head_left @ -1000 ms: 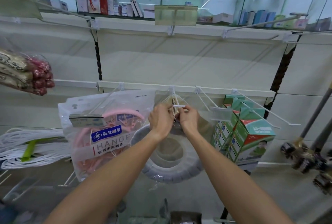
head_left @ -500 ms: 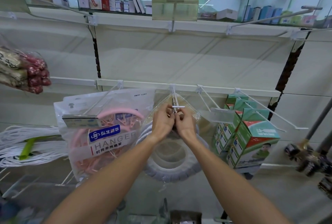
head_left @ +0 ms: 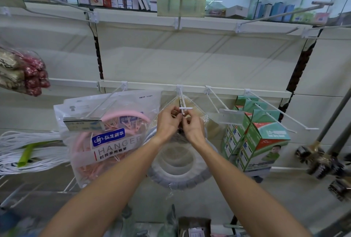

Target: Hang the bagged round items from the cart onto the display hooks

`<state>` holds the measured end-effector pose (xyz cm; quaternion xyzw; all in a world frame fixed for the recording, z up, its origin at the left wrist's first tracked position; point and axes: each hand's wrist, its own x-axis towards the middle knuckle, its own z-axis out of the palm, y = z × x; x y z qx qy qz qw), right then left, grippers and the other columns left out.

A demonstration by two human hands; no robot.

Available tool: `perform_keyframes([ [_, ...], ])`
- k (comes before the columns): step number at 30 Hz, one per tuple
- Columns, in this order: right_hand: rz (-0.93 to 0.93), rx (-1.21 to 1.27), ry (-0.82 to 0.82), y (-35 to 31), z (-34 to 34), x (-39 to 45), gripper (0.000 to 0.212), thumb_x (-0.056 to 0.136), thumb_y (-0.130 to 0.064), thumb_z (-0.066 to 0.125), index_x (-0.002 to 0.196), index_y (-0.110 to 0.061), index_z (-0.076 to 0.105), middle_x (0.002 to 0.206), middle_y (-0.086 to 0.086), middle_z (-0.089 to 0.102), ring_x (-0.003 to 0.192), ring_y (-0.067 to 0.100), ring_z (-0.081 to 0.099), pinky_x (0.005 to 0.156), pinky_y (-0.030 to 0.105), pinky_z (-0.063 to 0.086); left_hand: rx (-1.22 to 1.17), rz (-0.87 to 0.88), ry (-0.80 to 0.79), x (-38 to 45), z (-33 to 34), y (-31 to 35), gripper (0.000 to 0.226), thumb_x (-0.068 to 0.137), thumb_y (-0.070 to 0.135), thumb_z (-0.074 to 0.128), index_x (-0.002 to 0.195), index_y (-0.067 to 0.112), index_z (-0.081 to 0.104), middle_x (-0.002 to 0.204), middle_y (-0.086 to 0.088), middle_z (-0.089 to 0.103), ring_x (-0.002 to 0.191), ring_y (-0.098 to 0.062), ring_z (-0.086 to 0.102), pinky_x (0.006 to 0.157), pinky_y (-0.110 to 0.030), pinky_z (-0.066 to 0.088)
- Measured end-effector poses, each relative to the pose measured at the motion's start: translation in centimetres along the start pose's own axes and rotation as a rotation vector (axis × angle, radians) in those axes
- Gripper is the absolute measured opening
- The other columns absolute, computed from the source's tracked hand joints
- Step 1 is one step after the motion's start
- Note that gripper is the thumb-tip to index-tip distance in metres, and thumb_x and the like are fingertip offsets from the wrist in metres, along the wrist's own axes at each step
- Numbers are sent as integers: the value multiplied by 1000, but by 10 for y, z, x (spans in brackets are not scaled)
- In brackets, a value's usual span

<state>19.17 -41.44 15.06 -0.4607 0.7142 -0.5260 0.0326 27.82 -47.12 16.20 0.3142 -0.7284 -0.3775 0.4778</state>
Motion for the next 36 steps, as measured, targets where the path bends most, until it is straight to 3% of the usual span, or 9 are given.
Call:
perform_keyframes([
  [3,11,-24,-24,1,-2,-1,12,96,-18,54,96,-22,66,75,-1,70,71,24,69,66,36,55,47,-7,-28,1,-3,-5,18,88,4,61,100,10,73,86,-4,76,72,-9,68,61,-3,46],
  [5,16,-52,-24,4,-4,-3,15,96,-18,53,94,-18,68,76,0,69,74,25,67,66,30,48,72,-2,-34,-2,-7,-8,20,89,5,58,98,10,75,91,-6,77,82,-15,70,74,-13,51],
  [7,22,-65,-17,10,-4,-6,17,96,-20,53,93,-15,69,81,6,73,80,29,67,71,33,50,104,-7,-44,-6,-10,-15,22,90,6,54,97,11,75,94,-6,77,88,-19,70,84,-28,54],
  [11,1,-100,-19,19,-6,-17,23,99,-24,48,91,-12,67,85,11,71,83,32,64,76,40,50,183,5,-51,-20,-19,-29,22,94,13,50,100,12,72,96,-7,75,90,-22,67,87,-36,53],
  [16,7,-134,-23,26,-14,-27,36,103,-30,39,113,-15,70,105,11,73,98,29,65,86,40,50,209,37,-81,-38,-24,-29,31,100,17,43,121,7,64,118,-9,69,102,-15,60,90,-27,43],
  [18,19,-155,-33,27,-18,-30,34,104,-29,38,107,-15,69,102,12,72,95,30,65,83,39,48,227,27,-90,-39,-26,-32,36,100,21,42,127,7,61,128,-9,65,116,-19,59,98,-29,43],
  [21,32,-197,-57,21,-25,-34,33,105,-26,37,103,-13,67,99,14,70,90,31,63,77,36,45,261,12,-130,-40,-32,-32,38,100,22,42,131,8,59,133,-10,63,122,-22,57,106,-39,44],
  [31,-22,-355,-46,-7,-50,-51,24,99,-19,49,108,-11,69,105,14,75,99,34,68,83,39,53,363,85,-224,-43,-55,-27,36,98,29,45,126,11,59,127,-9,64,113,-24,61,98,-43,50],
  [36,-4,-288,4,-35,-69,-60,26,97,-21,55,118,-10,66,110,10,75,101,28,69,94,47,55,302,140,-158,-41,-63,-15,23,97,26,49,112,15,63,108,-3,68,95,-18,63,85,-38,55],
])
